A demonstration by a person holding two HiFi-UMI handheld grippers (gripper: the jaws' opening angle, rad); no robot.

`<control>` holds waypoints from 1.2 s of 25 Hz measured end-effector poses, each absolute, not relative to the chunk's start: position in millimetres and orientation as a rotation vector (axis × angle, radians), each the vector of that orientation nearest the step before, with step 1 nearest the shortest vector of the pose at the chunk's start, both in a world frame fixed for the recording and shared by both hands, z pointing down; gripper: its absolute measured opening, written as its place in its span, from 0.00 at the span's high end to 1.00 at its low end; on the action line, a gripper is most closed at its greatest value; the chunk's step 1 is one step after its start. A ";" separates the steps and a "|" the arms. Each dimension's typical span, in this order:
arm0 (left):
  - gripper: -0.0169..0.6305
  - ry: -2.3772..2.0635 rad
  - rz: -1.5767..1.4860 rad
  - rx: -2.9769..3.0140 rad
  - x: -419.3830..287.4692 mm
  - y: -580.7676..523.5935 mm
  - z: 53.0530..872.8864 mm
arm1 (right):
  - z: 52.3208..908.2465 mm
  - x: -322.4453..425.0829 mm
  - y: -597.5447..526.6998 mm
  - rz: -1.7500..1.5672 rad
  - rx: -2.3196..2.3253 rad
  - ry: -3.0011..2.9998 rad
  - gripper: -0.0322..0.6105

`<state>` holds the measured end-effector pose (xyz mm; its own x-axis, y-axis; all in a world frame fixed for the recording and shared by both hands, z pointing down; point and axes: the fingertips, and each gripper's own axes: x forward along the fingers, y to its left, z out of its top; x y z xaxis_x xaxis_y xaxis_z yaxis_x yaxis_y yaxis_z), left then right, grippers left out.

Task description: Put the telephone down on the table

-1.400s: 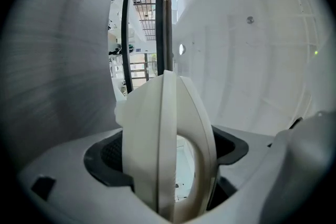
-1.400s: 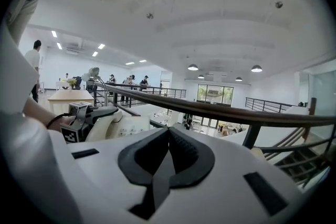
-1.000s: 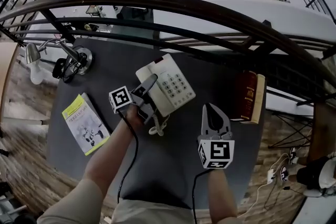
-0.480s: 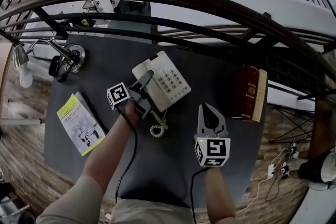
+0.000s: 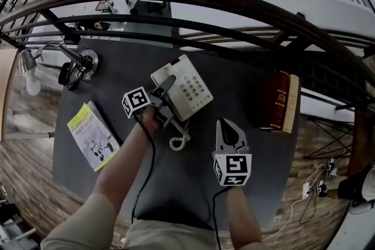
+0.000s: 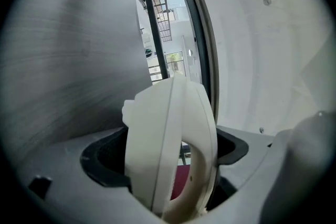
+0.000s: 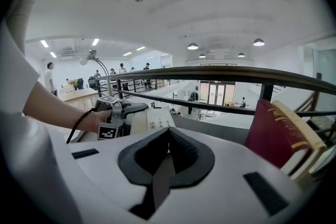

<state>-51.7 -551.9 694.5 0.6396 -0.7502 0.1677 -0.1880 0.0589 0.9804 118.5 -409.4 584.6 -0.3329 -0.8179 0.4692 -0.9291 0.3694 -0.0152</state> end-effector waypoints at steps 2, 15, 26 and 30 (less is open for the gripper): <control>0.27 -0.871 -0.470 1.462 -55.3 -550.6 698.7 | 586.2 119.1 -404.9 0.409 1.521 -2.250 0.95; 0.27 -1.112 -0.224 1.371 -60.0 -542.4 711.8 | 584.2 123.6 -381.9 0.417 1.467 -2.246 0.95; 0.27 -1.347 0.022 1.362 -88.2 -526.7 687.6 | 577.6 119.3 -352.3 0.428 1.446 -2.242 0.95; 0.27 -1.327 -0.042 1.370 -94.1 -514.0 660.5 | 568.7 119.1 -340.5 0.425 1.454 -2.242 0.95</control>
<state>-94.1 -514.0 660.5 0.3560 -0.6851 0.6355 -0.6438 0.3131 0.6982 119.1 -340.5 568.7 -0.3562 -0.7826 0.5105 -0.9151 0.4027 -0.0212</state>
